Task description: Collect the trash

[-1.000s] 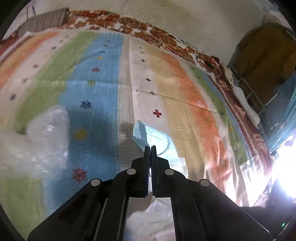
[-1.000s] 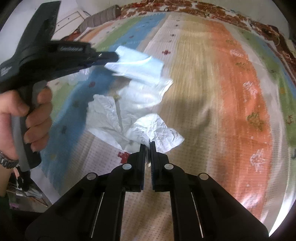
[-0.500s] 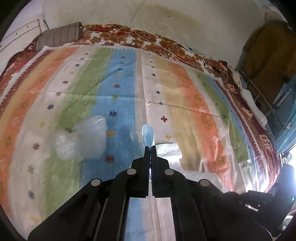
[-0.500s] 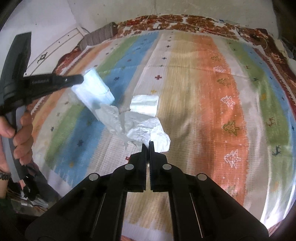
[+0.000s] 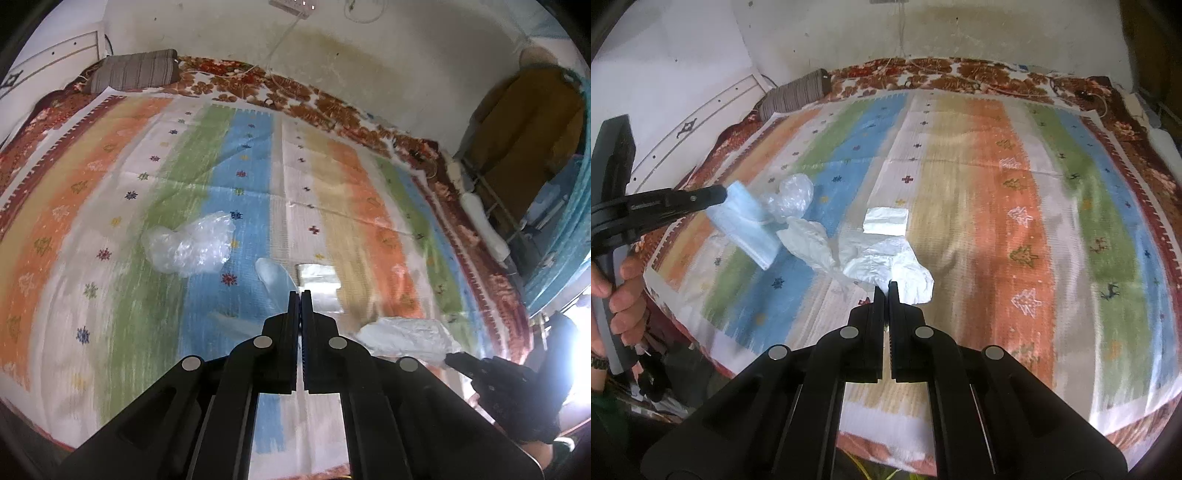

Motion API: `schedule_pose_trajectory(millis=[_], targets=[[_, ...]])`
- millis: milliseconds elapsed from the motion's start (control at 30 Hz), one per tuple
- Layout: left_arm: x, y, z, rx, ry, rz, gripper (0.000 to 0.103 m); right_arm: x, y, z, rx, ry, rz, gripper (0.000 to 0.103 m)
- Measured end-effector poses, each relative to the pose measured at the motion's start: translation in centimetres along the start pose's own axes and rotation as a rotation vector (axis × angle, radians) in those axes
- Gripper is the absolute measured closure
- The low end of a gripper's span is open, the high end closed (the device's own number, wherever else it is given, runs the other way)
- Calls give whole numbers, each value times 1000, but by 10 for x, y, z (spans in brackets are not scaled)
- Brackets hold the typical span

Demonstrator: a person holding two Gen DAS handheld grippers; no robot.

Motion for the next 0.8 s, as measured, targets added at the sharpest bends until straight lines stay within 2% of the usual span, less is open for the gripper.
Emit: schedule_pose_trajectory(millis=[200, 300, 467, 567, 633, 733, 800], targets=[[8, -19, -33, 41, -37, 12, 103, 12, 7, -20, -2, -26, 7, 102], [15, -24, -48, 35, -32, 26, 103, 18, 7, -24, 8, -21, 28, 102], [23, -31, -74, 65, -66, 46, 103, 26, 5, -37, 44, -42, 61, 102], [31, -38, -85, 22, -84, 84, 103, 29, 4, -42, 37, -40, 79, 102], [36, -45, -89, 22, -93, 115, 103, 34, 5, -43, 43, -30, 80, 102], [44, -51, -93, 39, -86, 102, 103, 41, 8, -48, 43, -30, 69, 102], [52, -57, -96, 13, -87, 120, 103, 44, 10, -53, 39, -34, 63, 102]])
Point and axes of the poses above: each gripper's, at about its wrist camera, not at the fingertips, and z roughly the way its jaws point, y to its left, x to its underside, the point moved 2 cm from there along z, roughly the way its jaws point, and after that the axes turned 12 degrees about z, right-handed, at the moved point
